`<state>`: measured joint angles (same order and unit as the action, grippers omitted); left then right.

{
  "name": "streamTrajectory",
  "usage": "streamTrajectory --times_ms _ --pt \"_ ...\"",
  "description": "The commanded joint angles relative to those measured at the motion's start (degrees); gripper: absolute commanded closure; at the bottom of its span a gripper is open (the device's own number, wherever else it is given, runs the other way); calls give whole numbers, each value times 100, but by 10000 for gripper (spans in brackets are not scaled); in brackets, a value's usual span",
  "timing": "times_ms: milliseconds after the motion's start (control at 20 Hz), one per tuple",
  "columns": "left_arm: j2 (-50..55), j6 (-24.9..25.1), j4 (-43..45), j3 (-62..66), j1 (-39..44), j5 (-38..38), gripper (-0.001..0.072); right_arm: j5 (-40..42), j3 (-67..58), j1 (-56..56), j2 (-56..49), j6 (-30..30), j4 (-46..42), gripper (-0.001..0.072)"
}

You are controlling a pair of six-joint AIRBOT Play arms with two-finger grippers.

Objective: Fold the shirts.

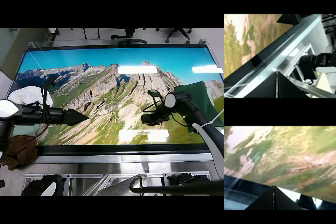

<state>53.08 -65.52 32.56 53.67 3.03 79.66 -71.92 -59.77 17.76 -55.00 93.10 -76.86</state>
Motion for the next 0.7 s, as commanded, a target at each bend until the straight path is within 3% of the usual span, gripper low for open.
streamTrajectory --times_ms 0,650 --pt "-361 -7 87 -592 -90 -142 693 81 79 380 -15 -15 15 689" --pt "-1064 -9 85 -973 -859 -122 691 -205 81 376 -15 26 125 689"
